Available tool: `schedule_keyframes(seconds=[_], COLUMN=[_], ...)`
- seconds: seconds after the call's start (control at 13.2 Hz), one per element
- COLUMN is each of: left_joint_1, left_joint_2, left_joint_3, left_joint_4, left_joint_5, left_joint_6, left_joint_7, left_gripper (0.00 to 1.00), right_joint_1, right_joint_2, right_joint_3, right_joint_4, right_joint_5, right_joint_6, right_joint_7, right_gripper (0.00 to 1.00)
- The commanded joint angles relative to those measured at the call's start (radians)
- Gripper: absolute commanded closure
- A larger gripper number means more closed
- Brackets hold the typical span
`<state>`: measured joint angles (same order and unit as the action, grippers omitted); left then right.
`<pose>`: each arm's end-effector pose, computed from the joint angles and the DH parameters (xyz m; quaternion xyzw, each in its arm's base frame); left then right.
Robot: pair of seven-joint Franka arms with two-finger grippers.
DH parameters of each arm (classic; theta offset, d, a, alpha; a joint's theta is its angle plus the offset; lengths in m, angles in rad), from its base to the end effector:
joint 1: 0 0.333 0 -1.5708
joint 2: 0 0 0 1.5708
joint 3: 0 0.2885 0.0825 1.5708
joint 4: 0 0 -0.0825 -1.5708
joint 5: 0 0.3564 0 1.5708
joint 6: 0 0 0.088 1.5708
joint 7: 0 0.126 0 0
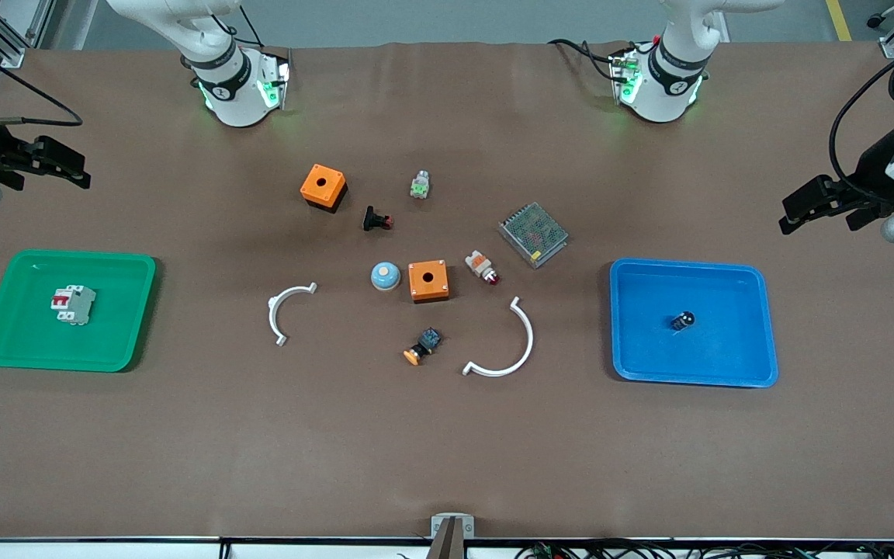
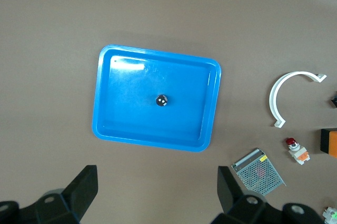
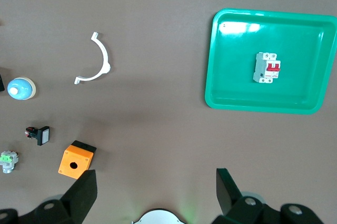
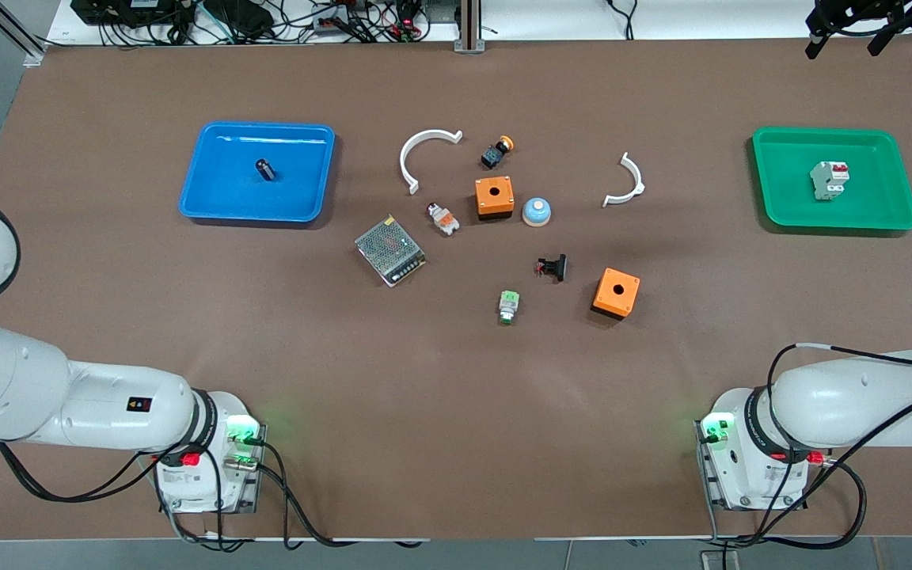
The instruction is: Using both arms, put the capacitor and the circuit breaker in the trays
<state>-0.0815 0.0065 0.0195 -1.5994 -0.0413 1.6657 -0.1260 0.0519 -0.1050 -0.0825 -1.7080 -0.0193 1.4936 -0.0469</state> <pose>0.5375 -0.0382 0.5705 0.9988 0.0333 0.0278 0.0233 0.4841 -0.0192 0.5645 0.9984 0.0084 -0.0550 0.0032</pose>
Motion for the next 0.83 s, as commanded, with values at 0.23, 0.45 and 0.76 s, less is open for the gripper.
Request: schedule_keyframes(seconds=[0.23,0.45,0.76], left_joint_1=[-0.001,0.0,0.0], left_joint_2=[0.009,0.009,0.009], left_joint_3=[0.0,0.0,0.0], left_joint_4=[0.024,0.024,0.022], left_joint_5=[-0.003,-0.003,-0.003], left_joint_6=[-0.021,-0.021,-0.021], left_joint_7=[0.014,0.014,0.012], left_gripper=[0.0,0.0,0.0], right_joint_1=[-0.044,-0.063,-0.078], right_joint_2=[-0.027,-0.027,-0.03], right_joint_3=[-0.01,-0.01,-0.007], right_joint_4=[-0.028,-0.025,-0.024], right_joint_5=[-0.007,0.019,0.022], right_joint_6=[0.03,0.043,0.062], right_joint_7=[0.007,0.001,-0.001], right_gripper=[0.0,0.0,0.0])
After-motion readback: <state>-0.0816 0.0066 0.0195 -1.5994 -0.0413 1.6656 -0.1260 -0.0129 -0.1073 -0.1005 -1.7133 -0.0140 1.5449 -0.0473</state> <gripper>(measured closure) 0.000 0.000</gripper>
